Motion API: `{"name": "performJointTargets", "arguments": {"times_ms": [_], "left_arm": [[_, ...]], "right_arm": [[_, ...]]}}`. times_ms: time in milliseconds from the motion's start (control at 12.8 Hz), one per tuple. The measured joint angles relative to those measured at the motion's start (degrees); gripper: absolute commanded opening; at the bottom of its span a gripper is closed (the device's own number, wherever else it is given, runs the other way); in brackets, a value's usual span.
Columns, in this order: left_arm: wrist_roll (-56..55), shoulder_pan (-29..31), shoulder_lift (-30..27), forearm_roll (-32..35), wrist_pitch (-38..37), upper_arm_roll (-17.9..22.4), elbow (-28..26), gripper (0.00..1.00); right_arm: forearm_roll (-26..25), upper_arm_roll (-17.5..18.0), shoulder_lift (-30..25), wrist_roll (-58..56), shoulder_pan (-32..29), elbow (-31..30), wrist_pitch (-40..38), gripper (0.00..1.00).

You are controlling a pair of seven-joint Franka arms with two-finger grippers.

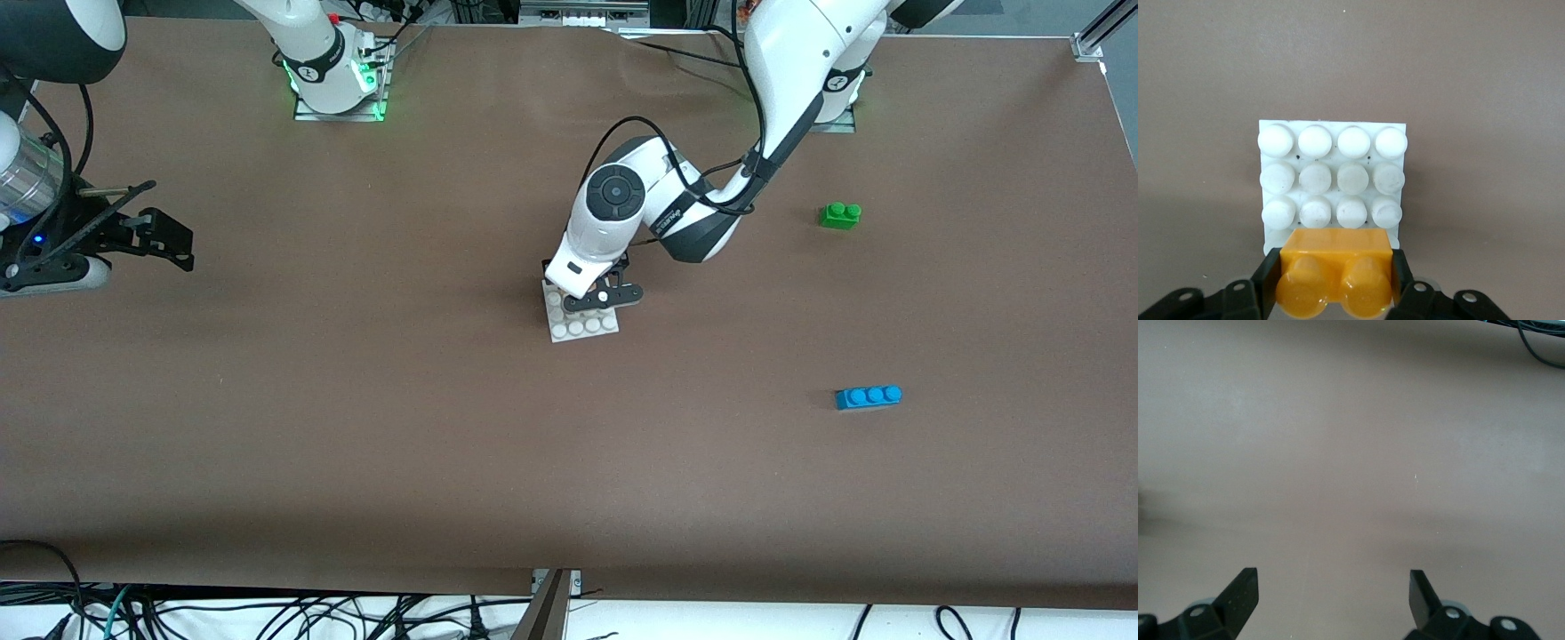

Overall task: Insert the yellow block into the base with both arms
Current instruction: 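Carry the yellow brick over the white base plate with the left gripper, then lower and press the yellow brick onto the base plate studs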

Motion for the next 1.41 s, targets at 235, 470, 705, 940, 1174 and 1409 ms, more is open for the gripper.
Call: {"name": "performJointTargets", "arguments": {"times_ms": [235, 470, 705, 940, 1174, 1409], "left_arm": [[-0.13, -0.17, 0.36, 0.15, -0.48, 0.38, 0.01, 0.00], [-2.66, -1.88, 1.63, 2.80, -0.62, 1.05, 0.01, 0.00], [-4.09, -3.03, 2.35, 3.62, -0.62, 1.20, 0.03, 0.00], [-4.14, -3.12, 2.71, 3.62, -0.61, 2.18, 0.12, 0.00], [-4.14, -3.19, 3.81, 3.62, -0.59, 3.18, 1.54, 0.00], [-4.14, -4.60, 5.13, 3.62, -0.59, 4.12, 3.61, 0.00]], "right_arm": [[0.00, 0.00, 0.00, 0.00, 0.00, 0.00, 0.00, 1.00], [0.00, 0.03, 0.00, 0.00, 0.01, 0.00, 0.00, 1.00], [0.00, 0.04, 0.00, 0.00, 0.01, 0.00, 0.00, 1.00], [0.00, 0.04, 0.00, 0.00, 0.01, 0.00, 0.00, 1.00], [0.00, 0.06, 0.00, 0.00, 0.02, 0.00, 0.00, 1.00], [0.00, 0.07, 0.00, 0.00, 0.03, 0.00, 0.00, 1.00]]}}
